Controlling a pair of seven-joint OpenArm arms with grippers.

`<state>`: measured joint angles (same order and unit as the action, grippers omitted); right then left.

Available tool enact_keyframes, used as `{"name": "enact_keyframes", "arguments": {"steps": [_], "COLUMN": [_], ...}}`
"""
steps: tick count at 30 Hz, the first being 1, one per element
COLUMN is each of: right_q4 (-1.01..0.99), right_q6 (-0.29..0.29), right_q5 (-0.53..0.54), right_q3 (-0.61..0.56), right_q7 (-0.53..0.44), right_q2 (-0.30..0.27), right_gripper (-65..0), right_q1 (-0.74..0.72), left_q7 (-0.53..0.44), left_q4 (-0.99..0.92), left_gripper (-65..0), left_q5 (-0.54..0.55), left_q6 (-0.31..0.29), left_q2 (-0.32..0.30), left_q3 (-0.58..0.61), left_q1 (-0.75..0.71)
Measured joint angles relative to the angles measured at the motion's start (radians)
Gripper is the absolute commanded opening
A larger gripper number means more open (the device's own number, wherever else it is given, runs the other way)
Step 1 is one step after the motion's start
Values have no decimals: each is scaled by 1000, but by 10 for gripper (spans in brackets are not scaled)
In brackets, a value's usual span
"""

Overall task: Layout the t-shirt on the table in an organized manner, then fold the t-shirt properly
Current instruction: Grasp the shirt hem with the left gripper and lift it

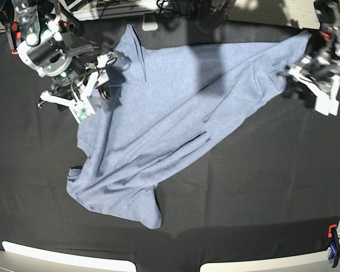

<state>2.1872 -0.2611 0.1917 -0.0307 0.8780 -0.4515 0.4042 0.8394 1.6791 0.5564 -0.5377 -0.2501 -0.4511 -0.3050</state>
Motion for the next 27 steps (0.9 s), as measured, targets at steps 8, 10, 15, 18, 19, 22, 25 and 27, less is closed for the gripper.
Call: {"name": "enact_keyframes", "arguments": {"steps": [8,10,15,18,19,22,25,27], "right_q4": [0,0,0,0,0,0,0,0], "right_q6": [0,0,0,0,0,0,0,0], "right_q5": [0,0,0,0,0,0,0,0], "right_q3": [0,0,0,0,0,0,0,0], "right_q7": [-11,-26,-25,-25,-25,-25,-25,-25], "right_q2": [0,0,0,0,0,0,0,0], "right_gripper": [-360,-360,-360,-360,-360,-360,-360,-360], "right_q1": [0,0,0,0,0,0,0,0], "left_q7": [74,62,-45,-70,-70,-71,-69,-58], "left_q4": [0,0,0,0,0,0,0,0], "left_gripper": [-412,-412,-412,-412,-412,-418,-454,-483], "left_q5": [76,76,-50,-94,-93,-90,-91,-91], "left_q6": [-77,-92,-94,-69,-69,-71,-72,-70], "left_q2": [27,27,28,28,28,28,24,25], "left_q3": [0,0,0,0,0,0,31,69], "left_q1": [-6,-14,-16,-17,-17,-20,-42,-57]}}
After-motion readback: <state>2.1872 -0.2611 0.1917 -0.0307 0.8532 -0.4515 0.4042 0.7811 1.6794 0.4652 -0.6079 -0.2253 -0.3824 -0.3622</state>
